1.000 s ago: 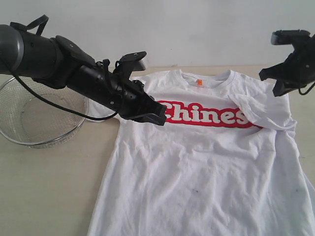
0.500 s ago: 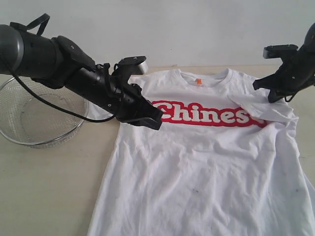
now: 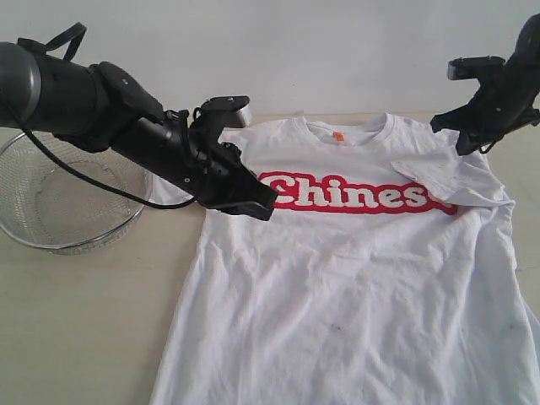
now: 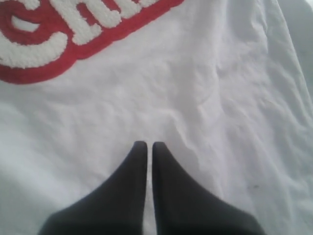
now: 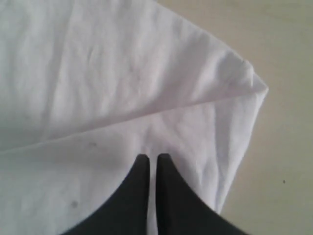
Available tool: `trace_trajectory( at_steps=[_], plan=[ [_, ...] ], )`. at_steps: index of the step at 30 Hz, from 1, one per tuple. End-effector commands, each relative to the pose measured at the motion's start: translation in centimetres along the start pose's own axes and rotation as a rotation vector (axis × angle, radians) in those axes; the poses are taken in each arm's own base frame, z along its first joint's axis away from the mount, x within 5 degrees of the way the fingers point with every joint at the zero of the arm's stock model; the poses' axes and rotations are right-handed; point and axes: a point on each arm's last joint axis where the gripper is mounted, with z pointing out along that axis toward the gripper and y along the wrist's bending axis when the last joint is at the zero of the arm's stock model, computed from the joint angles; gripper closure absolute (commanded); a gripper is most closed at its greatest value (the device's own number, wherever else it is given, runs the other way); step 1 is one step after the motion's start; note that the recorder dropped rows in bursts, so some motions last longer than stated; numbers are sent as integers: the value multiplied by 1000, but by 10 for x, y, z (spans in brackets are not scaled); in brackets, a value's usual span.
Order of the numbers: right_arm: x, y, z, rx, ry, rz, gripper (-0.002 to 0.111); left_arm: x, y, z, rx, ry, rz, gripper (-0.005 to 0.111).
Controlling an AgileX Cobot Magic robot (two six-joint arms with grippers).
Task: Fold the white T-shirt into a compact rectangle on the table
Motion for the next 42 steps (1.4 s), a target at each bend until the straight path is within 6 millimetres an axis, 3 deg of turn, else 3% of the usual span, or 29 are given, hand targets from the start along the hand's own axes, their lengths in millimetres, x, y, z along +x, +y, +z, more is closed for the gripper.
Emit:
trace_trajectory(
  at_steps=[1,4,7,10,14,17,20,23,28,36,42],
  plan=[
    [-5,0,-46,30,45,-31,109,-10,-1,-13,-85,-42,53,102],
    [-2,1,-66,43,96,-58,109,-17,4,-29,-188,-82,86,102],
    [-1,7,-81,15,121,-67,109,-19,27,-45,-266,-124,20,102],
    [2,21,-74,-82,126,-56,109,-10,42,-40,-238,-86,-54,102],
    [22,55,-47,-140,242,-127,109,7,56,-23,-212,2,-146,102],
    [26,61,-42,-151,265,-136,109,22,50,-30,-182,160,-161,102],
    [26,60,-45,-144,261,-140,109,37,39,-60,-282,185,-150,102],
    [25,60,-47,-145,254,-144,109,64,24,-86,-363,157,-222,102],
    [25,61,-47,-150,253,-150,109,105,27,-94,-526,217,-302,102],
    [24,64,-48,-191,239,-147,109,100,57,-101,-714,128,-298,102],
    [24,64,-48,-191,239,-142,109,102,88,-99,-736,79,-321,102]
  ],
)
